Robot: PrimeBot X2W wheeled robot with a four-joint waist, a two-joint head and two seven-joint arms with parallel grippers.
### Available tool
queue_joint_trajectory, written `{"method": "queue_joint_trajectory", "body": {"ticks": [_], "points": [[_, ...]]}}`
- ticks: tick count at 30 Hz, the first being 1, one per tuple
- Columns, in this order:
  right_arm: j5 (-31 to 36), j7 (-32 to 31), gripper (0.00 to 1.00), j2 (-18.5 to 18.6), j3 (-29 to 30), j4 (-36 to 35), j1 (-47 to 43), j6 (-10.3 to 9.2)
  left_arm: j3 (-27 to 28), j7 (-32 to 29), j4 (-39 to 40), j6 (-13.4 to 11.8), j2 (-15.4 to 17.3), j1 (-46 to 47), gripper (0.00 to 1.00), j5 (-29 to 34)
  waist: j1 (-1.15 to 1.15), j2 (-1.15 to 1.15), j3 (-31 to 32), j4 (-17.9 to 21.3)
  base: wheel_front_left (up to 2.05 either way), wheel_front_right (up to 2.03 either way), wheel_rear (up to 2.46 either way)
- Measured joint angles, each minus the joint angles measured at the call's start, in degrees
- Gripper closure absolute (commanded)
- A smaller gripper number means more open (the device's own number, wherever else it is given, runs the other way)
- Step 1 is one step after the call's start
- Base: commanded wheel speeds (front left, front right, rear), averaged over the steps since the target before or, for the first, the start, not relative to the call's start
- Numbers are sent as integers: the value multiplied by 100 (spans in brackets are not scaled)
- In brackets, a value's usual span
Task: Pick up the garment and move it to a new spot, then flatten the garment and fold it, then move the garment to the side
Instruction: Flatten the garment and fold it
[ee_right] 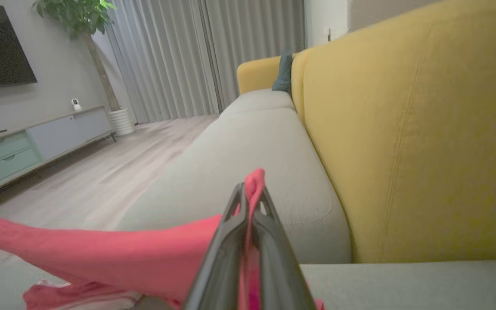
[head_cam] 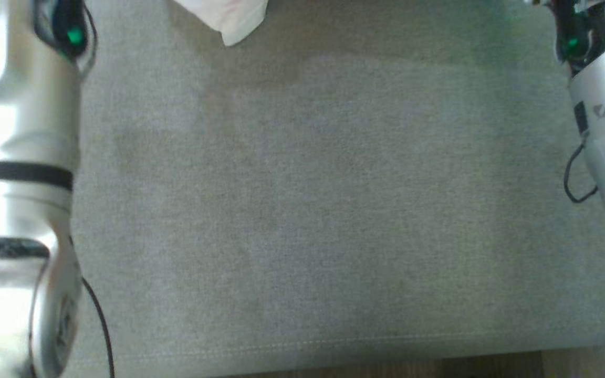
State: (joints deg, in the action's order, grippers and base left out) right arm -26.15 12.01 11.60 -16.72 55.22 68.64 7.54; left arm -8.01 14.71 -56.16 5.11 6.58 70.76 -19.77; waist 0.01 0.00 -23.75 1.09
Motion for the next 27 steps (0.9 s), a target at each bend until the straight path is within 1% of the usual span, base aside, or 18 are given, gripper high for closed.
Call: {"method": "queue_joint_trajectory", "body": {"ticks": [6,11,14,16,19,25,27], "points": [[-390,123,100,32,-434,248,-121,0,241,-1,-154,89,-164,-533,100,-112,1,0,-266,-110,0,0,0],[-699,204,100,65,-662,186,-542,0,398,0,-185,100,-177,-919,100,-160,0,0,-182,-80,0,0,0],[-929,219,100,176,-730,20,-884,0,533,-1,-34,100,-187,-1301,100,-166,0,0,-90,-37,0,0,0],[-1087,220,100,238,-733,-138,-1144,0,592,-1,186,98,-186,-1653,100,-149,0,0,0,-20,0,0,0],[-1228,220,100,328,-764,-501,-1725,0,641,-1,700,90,-159,-2377,100,35,0,0,196,4,0,0,0],[-1268,220,100,544,-756,-1261,-3208,0,665,-2,1973,33,-111,-4203,100,261,0,0,709,75,0,0,0],[-1268,220,100,604,-667,-1488,-3630,0,620,-5,2440,-51,-107,-4793,100,334,0,0,897,89,0,0,0]]}}
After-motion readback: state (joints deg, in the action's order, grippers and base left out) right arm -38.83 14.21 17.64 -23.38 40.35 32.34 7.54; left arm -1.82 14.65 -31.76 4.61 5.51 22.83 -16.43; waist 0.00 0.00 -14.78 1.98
